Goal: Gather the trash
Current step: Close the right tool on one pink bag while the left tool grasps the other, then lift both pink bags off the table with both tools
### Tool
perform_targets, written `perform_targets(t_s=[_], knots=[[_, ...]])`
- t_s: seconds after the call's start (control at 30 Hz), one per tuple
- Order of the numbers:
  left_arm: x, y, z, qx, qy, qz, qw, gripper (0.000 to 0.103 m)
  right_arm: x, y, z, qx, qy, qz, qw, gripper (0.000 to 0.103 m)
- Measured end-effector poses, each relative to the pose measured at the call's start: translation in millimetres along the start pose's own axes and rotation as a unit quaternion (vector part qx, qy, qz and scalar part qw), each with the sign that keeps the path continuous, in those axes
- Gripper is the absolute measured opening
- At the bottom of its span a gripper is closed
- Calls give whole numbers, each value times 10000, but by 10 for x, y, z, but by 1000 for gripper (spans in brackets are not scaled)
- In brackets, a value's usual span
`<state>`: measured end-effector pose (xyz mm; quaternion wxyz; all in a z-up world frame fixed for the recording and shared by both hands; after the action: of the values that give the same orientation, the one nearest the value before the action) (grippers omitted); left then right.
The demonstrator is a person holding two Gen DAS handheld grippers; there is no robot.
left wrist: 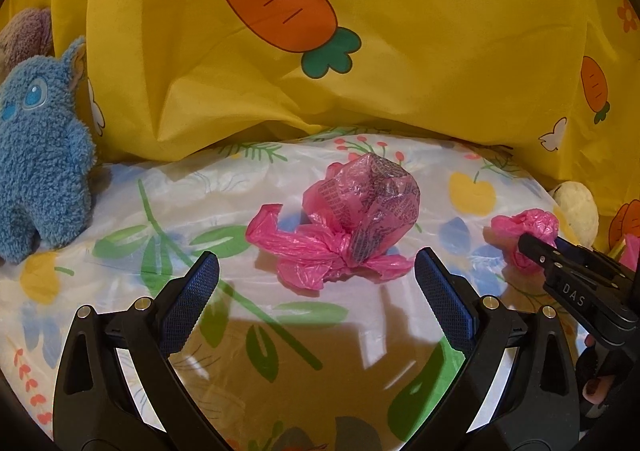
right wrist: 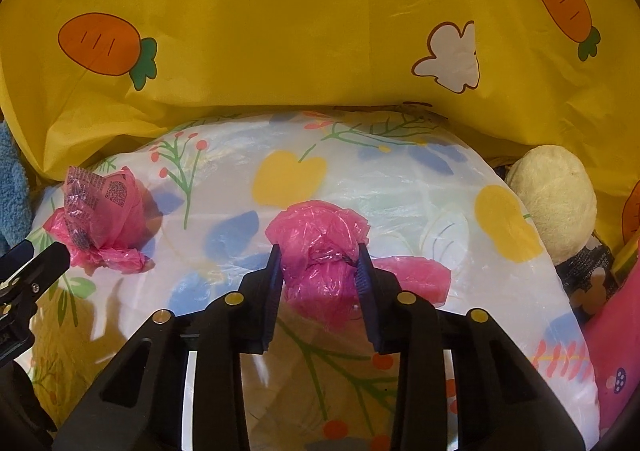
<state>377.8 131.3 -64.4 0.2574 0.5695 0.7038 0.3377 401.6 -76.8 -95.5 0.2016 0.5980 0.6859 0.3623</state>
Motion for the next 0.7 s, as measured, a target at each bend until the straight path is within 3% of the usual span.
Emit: perform_targets(t_s=[0.2, 0.3, 0.5, 0.7], knots=[[-117, 89, 169, 74, -110, -68, 9999, 96, 24, 12, -45, -127, 81, -3, 9999, 35], [-200, 119, 220, 95, -138, 15, 9999, 91, 21, 16, -64, -145, 103, 2, 9998, 35], [-314, 110, 385, 457, -378, 166, 9981, 58, 19, 12, -68, -154, 158, 13, 9998, 35], [-353, 101, 413, 530, -572, 176, 9968, 45, 8, 8, -65, -144, 176, 68, 9997, 35]])
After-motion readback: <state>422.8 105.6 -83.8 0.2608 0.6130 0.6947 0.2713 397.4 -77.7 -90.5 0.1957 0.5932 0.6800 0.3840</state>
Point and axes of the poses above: each gripper's, at about its wrist camera, not at the fingertips, and z roughly the way its jaws point, x to its left, y to its top, the point moved 5 cm from there along z, roughly the way its jaws point, and after that the axes turned 9 degrees about y, right-handed, at the moved point
